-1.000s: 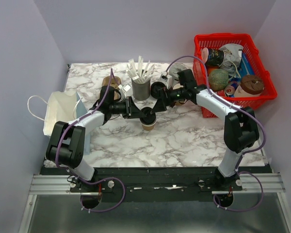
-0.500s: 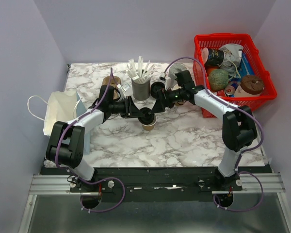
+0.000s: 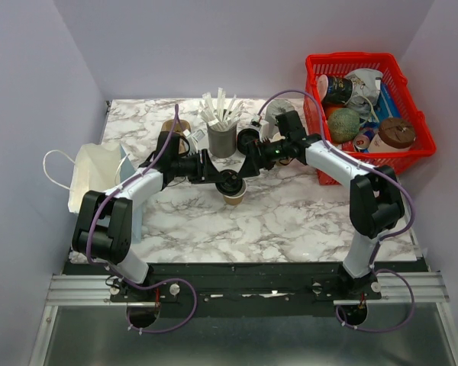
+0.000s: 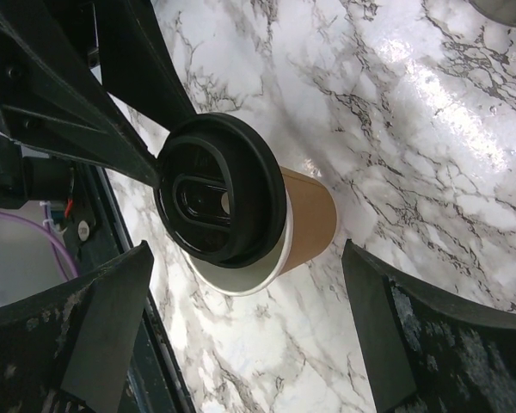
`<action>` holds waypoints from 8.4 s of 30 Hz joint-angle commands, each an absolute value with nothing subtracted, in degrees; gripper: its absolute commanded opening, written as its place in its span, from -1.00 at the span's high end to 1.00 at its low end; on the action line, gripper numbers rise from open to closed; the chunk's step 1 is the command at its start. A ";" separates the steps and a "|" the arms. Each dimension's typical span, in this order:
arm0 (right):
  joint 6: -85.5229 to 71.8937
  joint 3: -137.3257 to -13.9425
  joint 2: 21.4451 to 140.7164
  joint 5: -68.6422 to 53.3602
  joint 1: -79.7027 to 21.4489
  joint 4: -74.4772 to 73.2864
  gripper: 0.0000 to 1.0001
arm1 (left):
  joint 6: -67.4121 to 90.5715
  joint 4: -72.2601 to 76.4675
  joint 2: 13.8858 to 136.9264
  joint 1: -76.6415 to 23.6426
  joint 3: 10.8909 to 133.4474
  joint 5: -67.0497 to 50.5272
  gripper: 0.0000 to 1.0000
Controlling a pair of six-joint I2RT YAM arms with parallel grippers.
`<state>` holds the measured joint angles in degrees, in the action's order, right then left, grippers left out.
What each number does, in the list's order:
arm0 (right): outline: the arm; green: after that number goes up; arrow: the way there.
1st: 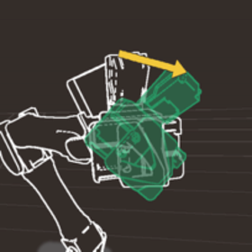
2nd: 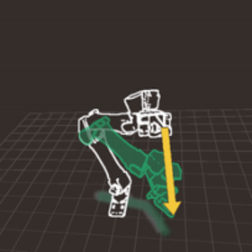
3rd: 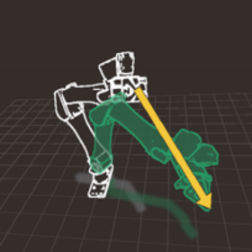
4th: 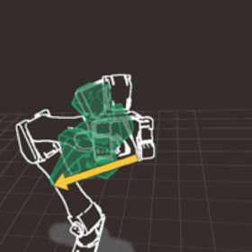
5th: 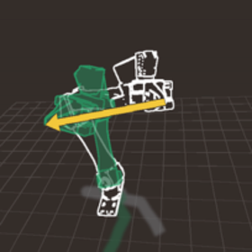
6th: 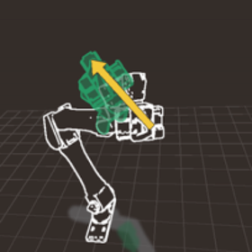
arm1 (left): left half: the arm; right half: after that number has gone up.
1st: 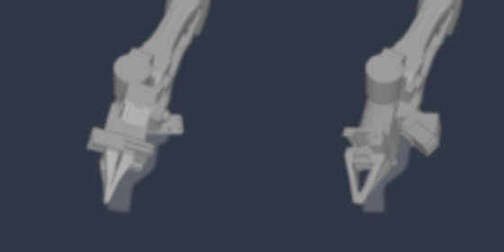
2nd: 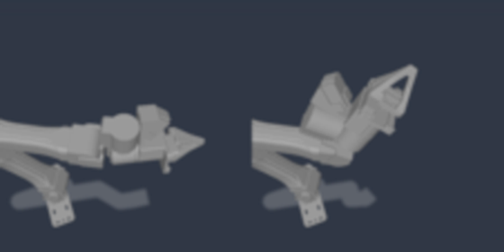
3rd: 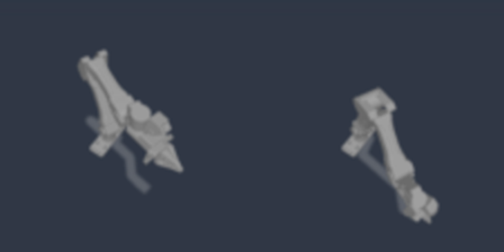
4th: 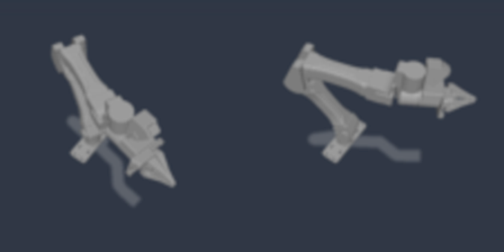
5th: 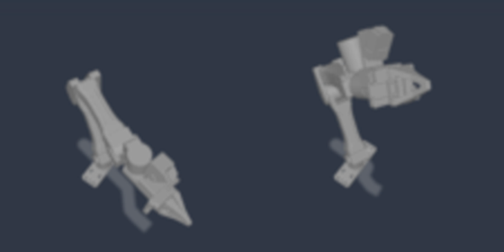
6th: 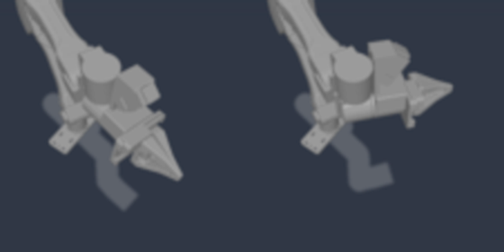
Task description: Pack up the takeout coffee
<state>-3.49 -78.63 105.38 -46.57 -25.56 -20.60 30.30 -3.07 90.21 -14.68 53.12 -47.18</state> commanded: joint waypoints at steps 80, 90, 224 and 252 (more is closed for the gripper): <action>1.67 -76.99 110.74 -47.90 -26.02 -25.40 -0.91 | 25.40 -2.11 93.86 -16.17 54.85 -52.65 -0.19; 1.05 -77.87 113.82 -49.48 -25.93 -25.48 -0.86 | 27.15 -0.89 99.66 -16.17 53.62 -49.57 0.01; 30.50 -93.52 77.61 -23.47 -22.24 -58.10 -0.90 | -6.24 -52.21 128.84 -4.83 121.46 -5.10 -0.01; 31.82 -92.46 78.31 -22.68 -22.24 -58.36 -0.92 | -5.62 -53.09 131.40 -3.43 120.50 -8.43 -0.01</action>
